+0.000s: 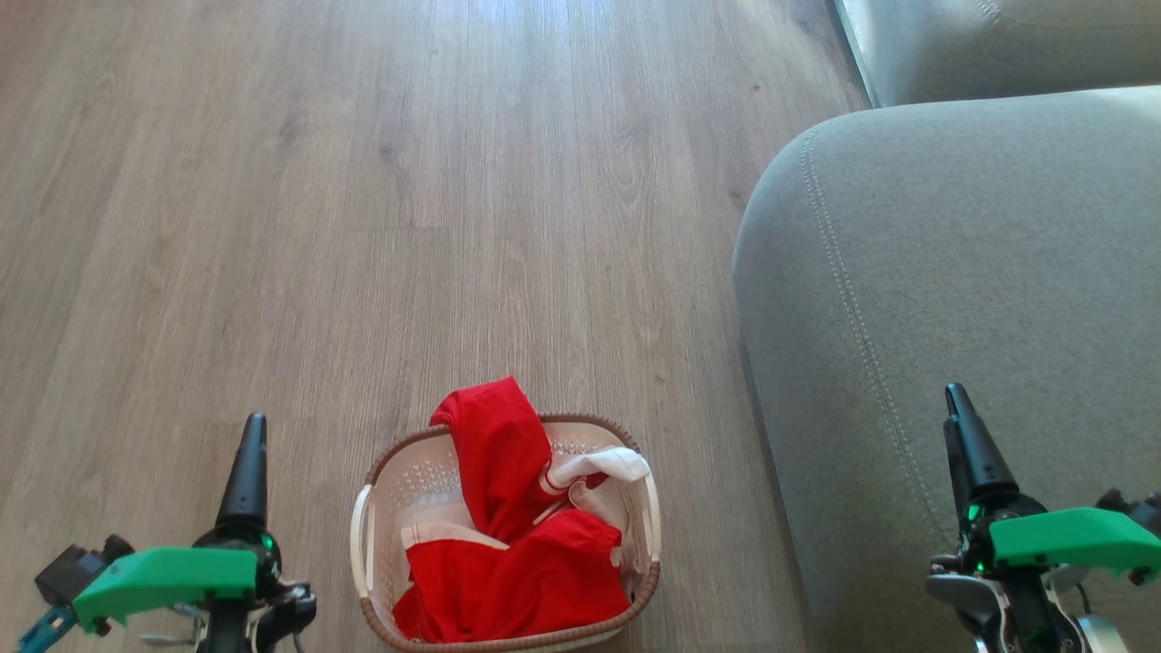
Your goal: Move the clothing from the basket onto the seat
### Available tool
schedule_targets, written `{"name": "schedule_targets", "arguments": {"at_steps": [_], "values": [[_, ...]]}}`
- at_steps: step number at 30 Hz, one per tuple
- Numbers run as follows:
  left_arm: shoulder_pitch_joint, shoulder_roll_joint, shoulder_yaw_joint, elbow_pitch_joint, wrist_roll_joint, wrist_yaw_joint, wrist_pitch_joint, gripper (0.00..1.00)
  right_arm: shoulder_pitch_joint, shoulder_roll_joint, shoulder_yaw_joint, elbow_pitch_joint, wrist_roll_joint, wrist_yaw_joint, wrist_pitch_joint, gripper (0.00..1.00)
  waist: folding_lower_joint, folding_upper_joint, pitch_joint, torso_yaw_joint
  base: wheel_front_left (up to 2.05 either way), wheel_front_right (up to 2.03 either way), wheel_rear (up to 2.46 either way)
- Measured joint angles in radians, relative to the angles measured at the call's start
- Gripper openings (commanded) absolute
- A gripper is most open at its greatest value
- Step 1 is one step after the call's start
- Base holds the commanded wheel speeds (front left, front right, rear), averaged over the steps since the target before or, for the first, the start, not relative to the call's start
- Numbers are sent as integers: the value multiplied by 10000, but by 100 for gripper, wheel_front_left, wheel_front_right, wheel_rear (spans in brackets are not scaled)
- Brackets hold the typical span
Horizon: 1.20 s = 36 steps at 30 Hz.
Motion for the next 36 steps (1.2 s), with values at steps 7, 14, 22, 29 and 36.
{"name": "schedule_targets", "arguments": {"at_steps": [7,14,22,29,36], "values": [[0,10,-186,-242,1262,0,-182,100,-8,-8,240,-280,-1141,0,-263,100,0,0,12,-5,0,0,0],[-1,31,-330,-401,2711,-2,-399,100,-8,-10,301,-523,-2104,0,-430,100,0,0,19,-6,0,0,0],[0,33,-341,-477,4301,90,-625,100,-9,-146,512,-669,-3774,0,-715,100,0,0,12,14,0,0,0],[0,36,-410,-481,5281,90,-848,100,-8,-151,623,-723,-4957,0,-918,100,0,0,3,31,0,0,0],[0,46,-449,-587,6241,102,-1062,100,-8,-159,755,-871,-5894,0,-1104,100,0,0,-4,44,0,0,0]]}}
